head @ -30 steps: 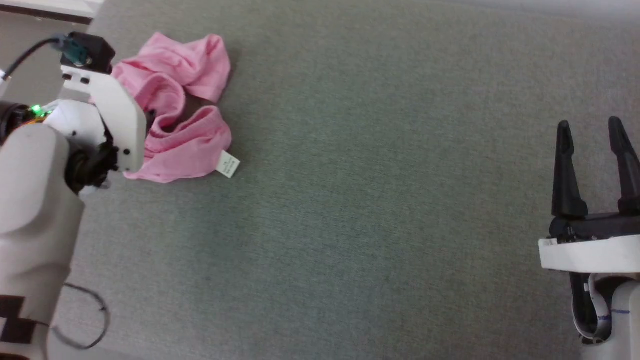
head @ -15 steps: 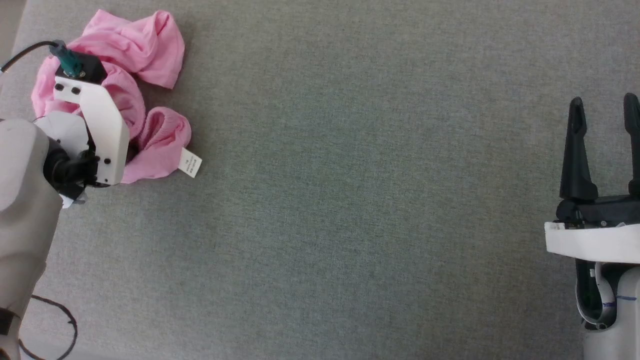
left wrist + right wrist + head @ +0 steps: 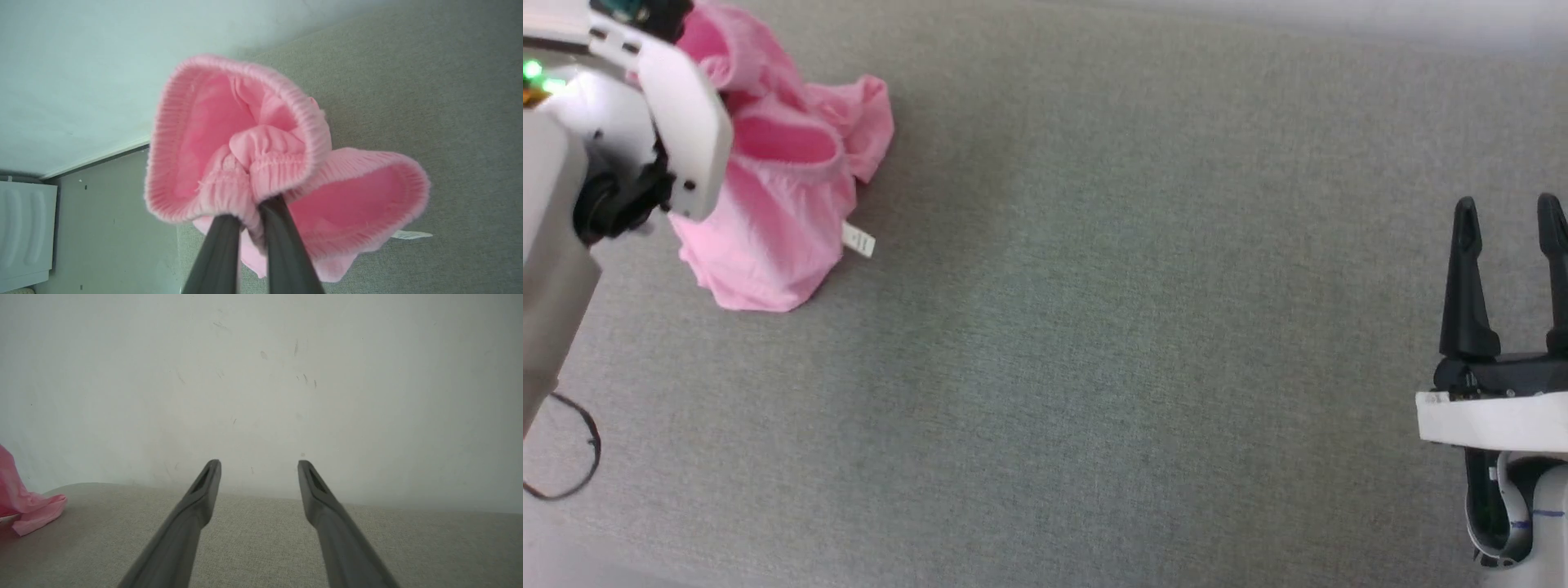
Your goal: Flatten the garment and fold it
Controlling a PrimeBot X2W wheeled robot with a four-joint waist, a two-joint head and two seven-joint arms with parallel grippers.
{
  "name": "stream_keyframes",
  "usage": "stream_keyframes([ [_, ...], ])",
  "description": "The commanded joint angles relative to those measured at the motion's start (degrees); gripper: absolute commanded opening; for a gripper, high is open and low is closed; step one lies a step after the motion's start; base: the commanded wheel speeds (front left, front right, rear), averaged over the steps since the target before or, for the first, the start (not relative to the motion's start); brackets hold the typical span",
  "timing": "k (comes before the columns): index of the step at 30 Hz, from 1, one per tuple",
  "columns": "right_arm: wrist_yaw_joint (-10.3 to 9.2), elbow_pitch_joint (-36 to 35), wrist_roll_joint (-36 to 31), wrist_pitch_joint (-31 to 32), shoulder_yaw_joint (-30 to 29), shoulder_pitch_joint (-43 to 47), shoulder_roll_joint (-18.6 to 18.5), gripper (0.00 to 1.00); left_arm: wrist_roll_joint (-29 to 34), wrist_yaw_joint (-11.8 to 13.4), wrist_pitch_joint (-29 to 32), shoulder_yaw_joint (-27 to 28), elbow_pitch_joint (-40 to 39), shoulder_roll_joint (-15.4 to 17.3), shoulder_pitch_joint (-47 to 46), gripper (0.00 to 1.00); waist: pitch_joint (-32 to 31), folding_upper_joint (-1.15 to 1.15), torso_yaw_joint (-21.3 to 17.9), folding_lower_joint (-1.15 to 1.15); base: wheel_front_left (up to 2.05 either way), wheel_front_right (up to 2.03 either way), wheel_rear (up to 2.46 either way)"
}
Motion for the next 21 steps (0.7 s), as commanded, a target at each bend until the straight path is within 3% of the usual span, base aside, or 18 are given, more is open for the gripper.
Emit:
stream_keyframes([
  [1,-0.12,0.3,0.6,-0.3,-0.2,0.7,0.1,1.0,0.6,0.0,-1.2,-1.3,-1.4,0.1,-1.5,0.0,-4.2,0.0,0.9,0.0,0.0,0.0,0.0],
  [9,-0.12,0.8,2.6,-0.3,-0.3,2.3,0.1,1.0,1.0,0.0,-5.9,-9.8,-10.5,-0.7,-7.9,0.0,-7.8,0.0,-4.1,0.0,0.0,0.0,0.0],
  [15,-0.12,1.1,3.7,-0.3,-0.2,2.8,0.1,1.0,-0.9,0.0,-8.4,-15.9,-15.7,-4.1,-11.2,0.0,-8.6,0.0,-11.8,0.0,0.0,0.0,0.0],
  [21,-0.12,1.4,4.8,-0.3,-1.2,3.3,0.1,1.0,-3.1,0.0,-12.0,-20.5,-18.0,-9.8,-13.9,0.0,-8.2,0.0,-19.5,0.0,0.0,0.0,0.0],
])
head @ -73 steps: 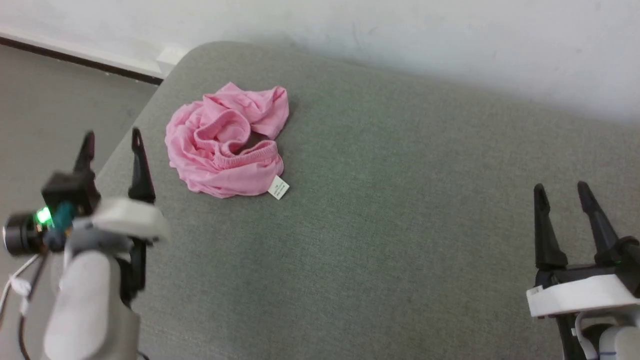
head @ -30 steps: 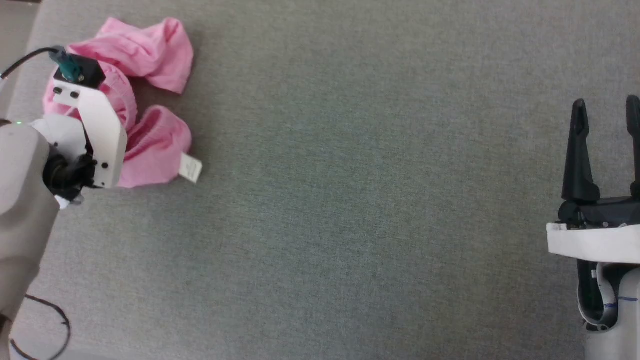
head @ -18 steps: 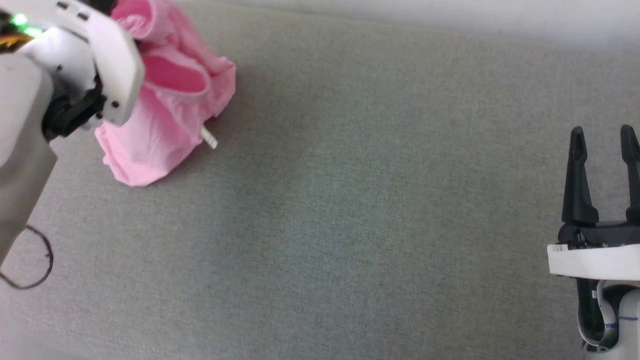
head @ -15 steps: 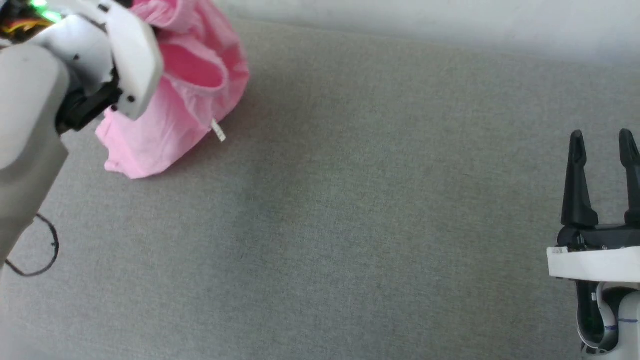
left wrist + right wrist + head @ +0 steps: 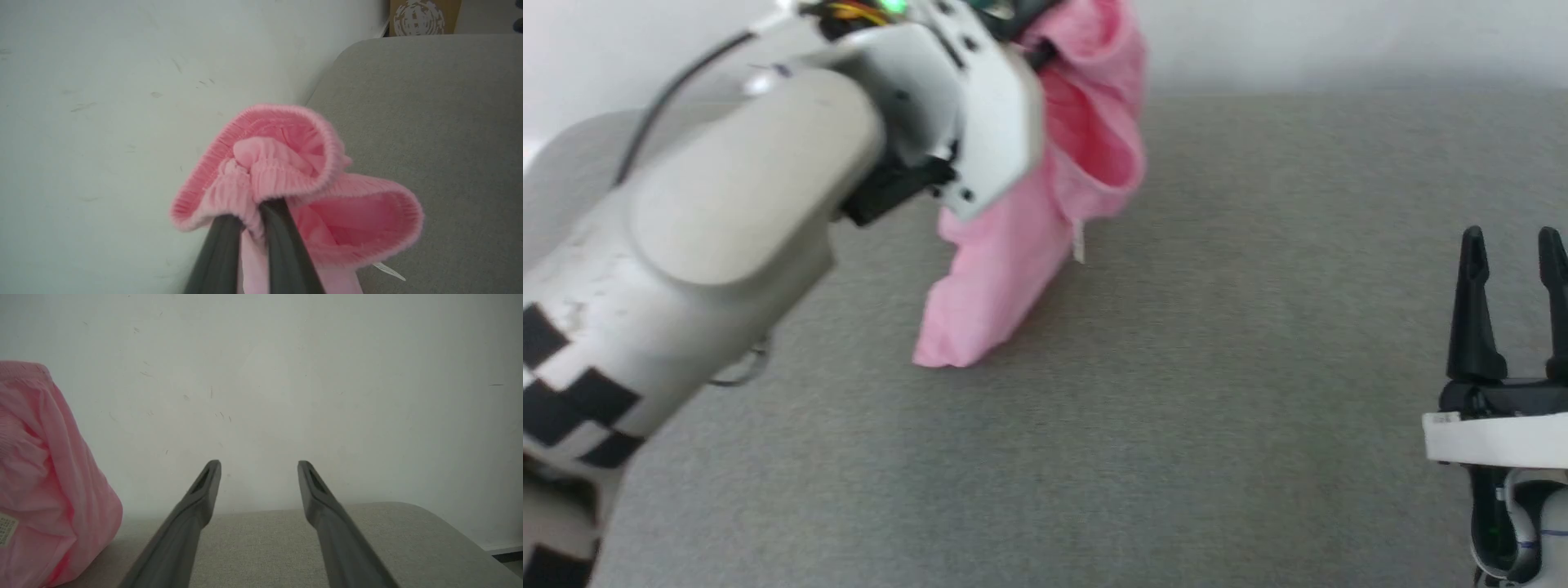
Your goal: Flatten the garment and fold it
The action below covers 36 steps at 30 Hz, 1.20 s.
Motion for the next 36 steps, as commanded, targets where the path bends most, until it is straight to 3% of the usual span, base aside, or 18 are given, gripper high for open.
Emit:
stream_keyframes([
  [1,-0.11,0.1,0.6,-0.3,-0.6,0.7,0.1,1.0,-0.6,0.0,-1.1,-1.4,-0.1,-1.8,-1.1,0.0,0.2,0.0,-8.3,0.0,0.0,0.0,0.0],
  [7,-0.11,0.3,1.7,-0.3,-2.2,0.7,0.1,1.0,-2.7,0.0,-4.3,-7.6,2.1,-9.1,2.0,0.0,1.9,0.0,-12.5,0.0,0.0,0.0,0.0],
  [14,-0.11,0.3,2.0,-0.3,-2.5,-0.2,0.1,1.0,-0.9,0.0,-3.2,-10.3,5.7,-14.4,17.4,0.0,3.6,0.0,-13.7,0.0,0.0,0.0,0.0],
  [20,-0.11,0.3,1.3,-0.3,-2.3,-1.1,0.1,1.0,5.8,0.0,2.3,-10.3,4.0,-16.9,32.8,0.0,4.1,0.0,-13.1,0.0,0.0,0.0,0.0],
  [25,-0.11,0.5,0.7,-0.3,-2.1,-1.1,0.1,1.0,7.9,0.0,3.0,-10.4,3.6,-17.6,37.8,0.03,2.9,0.0,-11.9,0.0,0.0,0.0,0.0],
  [26,-0.11,0.6,0.5,-0.3,-2.2,-0.9,0.1,1.0,7.9,0.0,1.5,-10.4,3.9,-17.8,37.7,0.66,2.3,0.0,-11.5,0.0,0.0,0.0,0.0],
  [27,-0.11,0.6,0.3,-0.3,-2.3,-0.6,0.1,1.0,7.8,0.0,-0.3,-10.4,4.2,-18.1,37.4,1.0,1.7,0.0,-11.1,0.0,0.0,0.0,0.0],
  [34,-0.11,0.8,-1.0,-0.3,-3.2,2.2,0.1,1.0,6.2,0.2,-17.6,-8.1,5.0,-19.8,34.2,1.0,-3.8,0.0,-8.3,0.0,0.0,0.0,0.0],
  [36,-0.11,0.7,-1.2,-0.3,-3.4,2.9,0.1,1.0,7.2,1.9,-22.2,-6.0,4.6,-19.9,33.6,1.0,-5.0,0.0,-7.4,0.0,0.0,0.0,0.0],
])
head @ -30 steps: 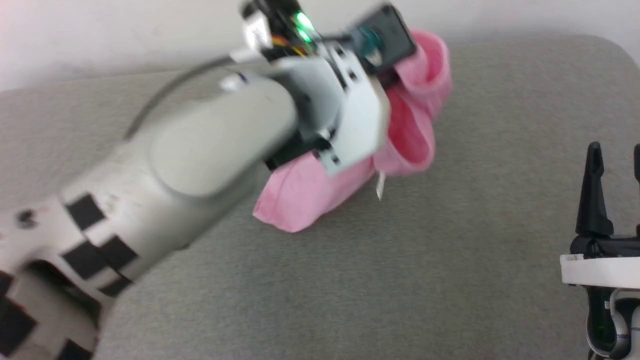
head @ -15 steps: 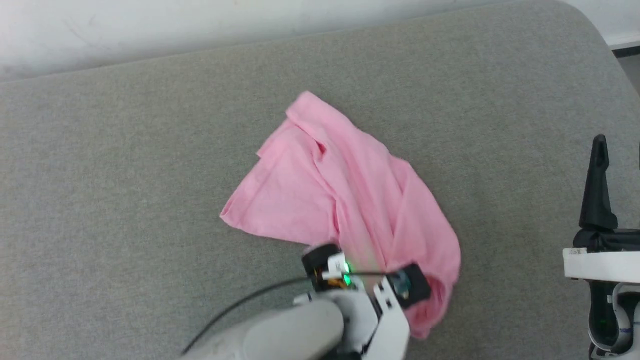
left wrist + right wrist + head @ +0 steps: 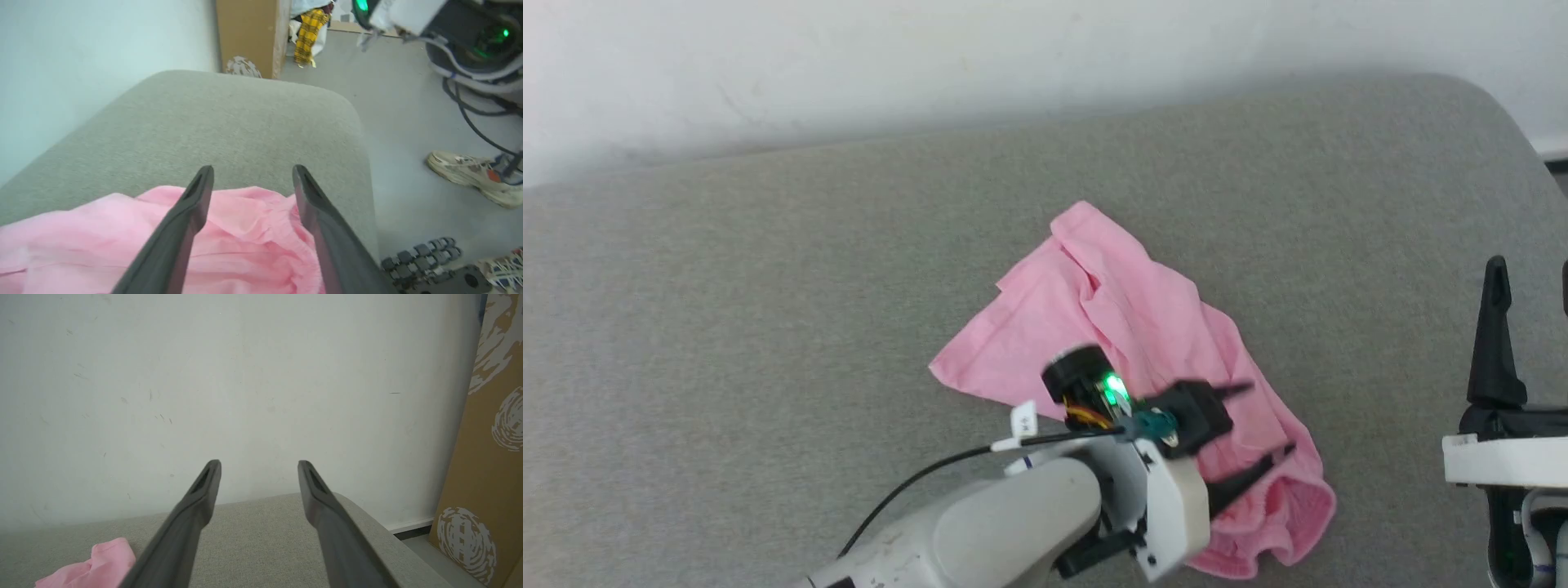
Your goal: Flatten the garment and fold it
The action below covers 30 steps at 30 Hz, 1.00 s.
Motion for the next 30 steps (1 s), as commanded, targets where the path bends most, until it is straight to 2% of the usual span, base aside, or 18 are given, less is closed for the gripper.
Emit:
stream_keyframes([
  [1,-0.1,0.0,-0.5,-0.3,-0.3,1.0,0.1,1.0,1.7,2.4,-3.9,1.8,-0.3,0.1,-1.3,1.0,-3.5,0.0,2.9,0.01,0.0,0.0,0.0],
  [6,-0.1,-0.3,-0.6,-0.3,-0.1,2.1,0.1,1.0,5.2,11.1,-13.1,7.6,-0.9,1.6,-1.2,1.0,-5.0,0.0,4.6,0.01,0.0,0.0,0.0],
  [7,-0.1,-0.3,-0.6,-0.3,-0.1,2.1,0.1,1.0,5.2,11.1,-13.1,7.6,-0.9,1.6,-1.2,1.0,-5.0,0.0,4.6,0.01,0.0,0.0,0.0],
  [8,-0.1,-0.4,-0.5,-0.3,0.0,2.4,0.1,1.0,7.2,15.3,-14.5,10.1,-1.1,2.6,-0.6,1.0,-5.2,0.0,5.2,0.01,0.0,0.0,0.0],
  [10,-0.1,-0.5,-0.4,-0.3,0.0,2.6,0.1,1.0,8.1,19.1,-15.0,13.4,-1.8,3.6,0.9,1.0,-5.4,0.0,5.7,0.01,0.0,0.0,0.0],
  [12,-0.1,-0.6,-0.3,-0.3,0.1,2.8,0.1,1.0,8.7,21.6,-15.1,17.4,-4.2,4.4,3.0,1.0,-5.2,0.0,6.1,0.01,0.0,0.0,0.0],
  [13,-0.1,-0.6,-0.3,-0.3,0.1,2.8,0.1,1.0,8.7,21.6,-15.1,17.4,-4.2,4.4,3.0,1.0,-5.2,0.0,6.1,0.01,0.0,0.0,0.0],
  [20,-0.1,-0.9,-0.2,-0.3,0.5,2.8,0.1,1.0,16.0,30.4,-15.2,34.1,-14.3,8.2,14.0,1.0,-4.5,0.0,7.5,0.01,0.0,0.0,0.0],
  [24,-0.1,-0.9,-0.2,-0.3,0.9,3.0,0.1,1.0,19.9,33.5,-15.2,42.1,-18.2,8.4,21.5,1.0,-4.5,0.0,7.8,0.01,0.0,0.0,0.0],
  [28,-0.1,-0.9,-0.6,-0.3,1.8,3.5,0.1,1.0,22.5,32.8,-15.2,47.3,-20.5,7.7,27.9,1.0,-4.6,0.0,7.8,0.01,0.0,0.0,0.0],
  [30,-0.1,-0.8,-0.8,-0.3,2.1,3.9,0.1,1.0,23.3,31.2,-15.2,48.9,-20.8,7.0,30.7,1.0,-4.7,0.0,7.8,0.01,0.0,0.0,0.0],
])
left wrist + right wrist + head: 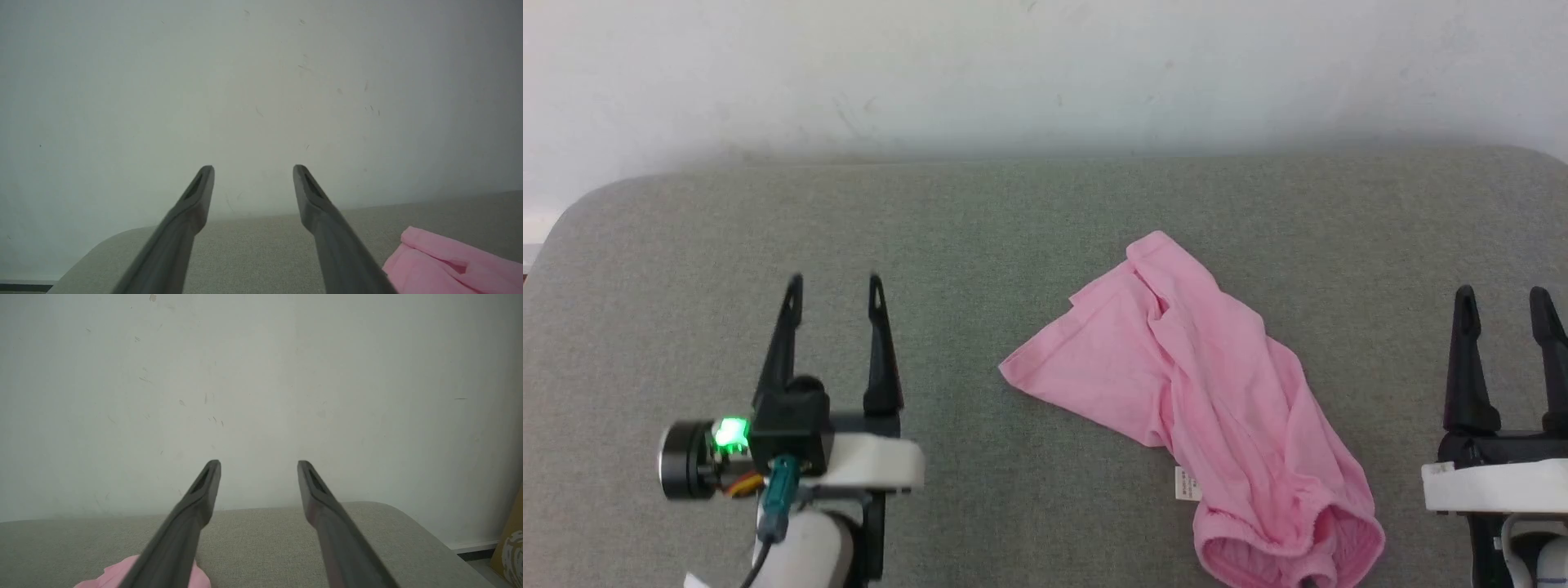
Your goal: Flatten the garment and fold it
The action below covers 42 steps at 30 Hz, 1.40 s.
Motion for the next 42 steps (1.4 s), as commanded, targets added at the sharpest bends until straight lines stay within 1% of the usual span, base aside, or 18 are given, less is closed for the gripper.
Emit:
stream_keyframes([
  [1,-0.11,-0.1,-0.5,-0.3,0.2,0.8,0.1,1.0,1.0,-1.1,-0.3,0.8,-0.1,-0.6,1.9,1.0,-0.1,0.0,-0.1,0.0,0.0,0.0,0.0],
  [5,-0.11,0.3,-0.9,-0.3,0.9,1.8,0.1,1.0,2.6,-4.2,-0.3,3.0,0.8,-2.4,5.6,1.0,-0.5,0.0,-0.2,0.0,0.0,0.0,0.0],
  [10,-0.11,0.6,-1.1,-0.3,1.6,3.0,0.1,1.0,4.3,-7.4,-0.3,5.4,2.2,-4.7,7.6,1.0,-1.2,0.0,-0.2,0.0,0.0,0.0,0.0],
  [13,-0.11,0.7,-1.1,-0.3,1.9,3.2,0.1,1.0,5.0,-9.1,-0.3,6.9,2.7,-5.7,7.1,1.0,-1.6,0.0,-0.2,0.0,0.0,0.0,0.0],
  [15,-0.11,0.6,-1.1,-0.3,1.8,3.1,0.1,1.0,5.6,-10.8,-0.3,7.5,3.0,-5.9,5.2,1.0,-1.7,0.0,0.0,0.0,0.0,0.0,0.0],
  [18,-0.11,0.5,-1.2,-0.3,2.1,2.8,0.1,1.0,5.6,-14.8,-0.3,8.0,4.7,-5.4,0.6,1.0,-2.0,0.0,0.1,0.0,0.0,0.0,0.0],
  [21,-0.11,0.5,-1.3,-0.3,2.4,2.7,0.1,1.0,5.2,-19.1,-0.3,7.9,9.0,-4.1,-5.5,1.0,-2.1,0.0,-0.1,0.0,0.0,0.0,0.0],
  [23,-0.11,0.5,-1.3,-0.3,2.5,2.7,0.1,1.0,5.0,-22.0,-0.1,7.1,13.3,-3.2,-9.7,1.0,-2.1,0.0,-0.4,0.0,0.0,0.0,0.0],
  [25,-0.11,0.4,-1.2,-0.3,2.7,2.8,0.1,1.0,4.7,-25.0,1.7,6.1,17.0,-2.5,-14.5,1.0,-1.9,0.0,-0.9,0.0,0.0,0.0,0.0],
  [28,-0.11,0.4,-1.0,-0.3,2.6,2.6,0.1,1.0,3.7,-29.0,6.7,4.2,21.6,-2.3,-21.0,1.0,-1.3,0.0,-1.7,0.0,0.0,0.0,0.0],
  [31,-0.11,0.5,-1.0,-0.3,2.6,2.0,0.1,1.0,2.0,-31.2,12.9,1.4,25.9,-2.3,-26.3,1.0,-0.3,0.0,-2.6,0.0,0.0,0.0,0.0],
  [34,-0.11,0.5,-0.9,-0.3,2.5,1.3,0.1,1.0,-0.7,-32.1,20.9,-3.7,30.7,-2.2,-30.1,1.0,0.6,0.0,-3.4,0.0,0.0,0.0,0.0],
  [37,-0.11,0.6,-0.9,-0.3,2.7,0.3,0.1,1.0,-6.8,-32.2,28.6,-14.0,33.0,-0.8,-33.4,1.0,1.8,0.0,-4.5,0.0,0.0,0.0,0.0],
  [42,-0.11,0.5,-0.7,-0.3,2.8,-1.4,0.1,1.0,-19.1,-32.2,38.3,-27.9,32.8,3.7,-38.7,1.0,4.1,0.0,-6.2,0.0,0.0,0.0,0.0],
])
